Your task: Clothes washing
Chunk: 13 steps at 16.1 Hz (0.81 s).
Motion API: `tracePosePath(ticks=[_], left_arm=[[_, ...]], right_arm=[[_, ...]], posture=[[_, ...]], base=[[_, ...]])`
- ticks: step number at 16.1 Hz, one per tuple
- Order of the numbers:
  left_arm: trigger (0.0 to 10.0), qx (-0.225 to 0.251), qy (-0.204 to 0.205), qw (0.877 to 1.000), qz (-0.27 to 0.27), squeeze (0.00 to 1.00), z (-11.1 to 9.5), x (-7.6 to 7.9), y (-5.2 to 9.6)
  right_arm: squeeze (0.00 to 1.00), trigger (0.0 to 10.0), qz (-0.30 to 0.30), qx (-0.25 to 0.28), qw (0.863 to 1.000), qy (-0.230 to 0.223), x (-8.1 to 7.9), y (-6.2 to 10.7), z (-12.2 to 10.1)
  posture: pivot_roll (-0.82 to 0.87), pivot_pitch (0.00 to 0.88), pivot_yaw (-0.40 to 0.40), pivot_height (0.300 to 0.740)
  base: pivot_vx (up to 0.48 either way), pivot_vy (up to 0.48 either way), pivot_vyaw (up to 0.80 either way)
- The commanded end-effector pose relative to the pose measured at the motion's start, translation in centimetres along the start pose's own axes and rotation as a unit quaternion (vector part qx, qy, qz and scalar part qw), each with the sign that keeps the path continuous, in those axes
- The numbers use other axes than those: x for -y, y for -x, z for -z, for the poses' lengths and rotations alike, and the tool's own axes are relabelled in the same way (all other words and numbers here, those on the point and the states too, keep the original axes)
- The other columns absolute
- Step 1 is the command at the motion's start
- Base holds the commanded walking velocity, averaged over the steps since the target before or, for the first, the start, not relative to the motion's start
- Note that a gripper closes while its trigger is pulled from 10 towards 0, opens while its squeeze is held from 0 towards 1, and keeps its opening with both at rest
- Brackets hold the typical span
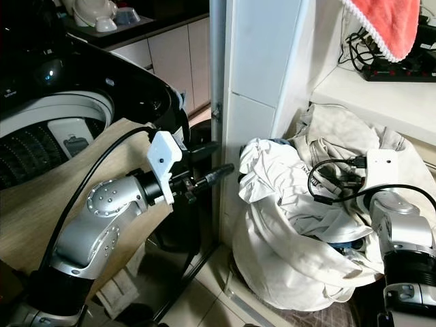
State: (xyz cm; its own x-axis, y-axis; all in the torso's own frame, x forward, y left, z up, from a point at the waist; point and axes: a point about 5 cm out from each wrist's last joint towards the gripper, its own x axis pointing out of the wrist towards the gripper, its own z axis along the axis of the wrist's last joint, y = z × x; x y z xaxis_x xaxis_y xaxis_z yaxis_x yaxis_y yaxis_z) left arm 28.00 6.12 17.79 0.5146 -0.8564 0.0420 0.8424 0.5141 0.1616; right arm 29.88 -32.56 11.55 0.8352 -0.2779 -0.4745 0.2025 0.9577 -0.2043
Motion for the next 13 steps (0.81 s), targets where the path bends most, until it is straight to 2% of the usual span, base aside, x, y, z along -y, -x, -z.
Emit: tracePosePath(ticks=[1,3,4,6,7,8,9,10,12,13], left_arm=[[10.0,-0.004,-0.001,1.0,0.008,0.0,-0.2,0.0,0.1],[10.0,-0.003,-0.007,1.0,0.008,0.0,-0.2,0.0,0.0],[10.0,-0.006,-0.011,1.0,0.009,0.0,-0.2,-0.1,0.1],[10.0,0.005,-0.013,1.0,-0.006,0.0,-0.6,-0.7,0.2],[10.0,0.009,-0.014,1.0,-0.009,0.0,-0.7,-0.8,0.2],[10.0,0.012,-0.016,1.0,-0.014,0.0,-0.9,-1.0,0.2],[10.0,0.014,-0.017,1.0,-0.015,0.0,-1.0,-1.2,0.1],[10.0,0.015,-0.017,1.0,-0.015,0.0,-1.1,-1.3,0.0],[10.0,0.017,-0.014,0.999,-0.036,0.0,-1.6,-1.9,-0.2],[10.0,0.041,-0.013,0.998,-0.05,0.0,-2.8,-2.5,-0.4]], right_arm=[[0.0,0.0,-0.003,0.015,1.0,-0.007,-0.1,0.3,-0.5],[0.0,0.0,-0.004,0.043,0.999,-0.025,0.4,1.0,-1.4],[0.0,0.0,0.002,0.069,0.997,-0.026,1.0,1.7,-2.5],[0.0,0.0,0.014,0.15,0.989,-0.015,2.7,4.1,-6.3],[0.0,0.0,0.018,0.165,0.986,-0.012,3.0,4.7,-7.1],[0.0,0.0,0.005,0.204,0.979,-0.021,3.5,6.2,-9.5],[0.0,0.0,-0.066,0.24,0.968,-0.032,2.8,8.1,-12.0],[0.0,0.0,-0.094,0.253,0.962,-0.028,2.4,8.8,-12.7],[0.0,0.0,-0.202,0.324,0.924,-0.028,0.9,12.4,-15.9],[0.0,0.0,-0.249,0.372,0.892,-0.063,0.3,14.3,-18.0]], posture=[[-0.17,0.0,0.046,0.74],[-0.17,0.0,0.047,0.74],[-0.17,0.0,0.047,0.74],[-0.17,0.0,0.049,0.74],[-0.17,0.0,0.049,0.74],[-0.18,0.0,0.055,0.74],[-0.18,0.0,0.055,0.74],[-0.18,0.0,0.055,0.74],[-0.18,0.0,0.053,0.74],[-0.18,0.0,0.05,0.74]], base=[[0.0,0.0,0.0],[0.0,0.0,0.0],[0.0,0.0,0.0],[0.0,0.0,0.0],[0.0,0.0,0.0],[0.0,0.0,0.0],[0.0,0.0,0.0],[0.0,0.0,0.0],[0.0,0.0,0.0],[0.0,0.0,0.0]])
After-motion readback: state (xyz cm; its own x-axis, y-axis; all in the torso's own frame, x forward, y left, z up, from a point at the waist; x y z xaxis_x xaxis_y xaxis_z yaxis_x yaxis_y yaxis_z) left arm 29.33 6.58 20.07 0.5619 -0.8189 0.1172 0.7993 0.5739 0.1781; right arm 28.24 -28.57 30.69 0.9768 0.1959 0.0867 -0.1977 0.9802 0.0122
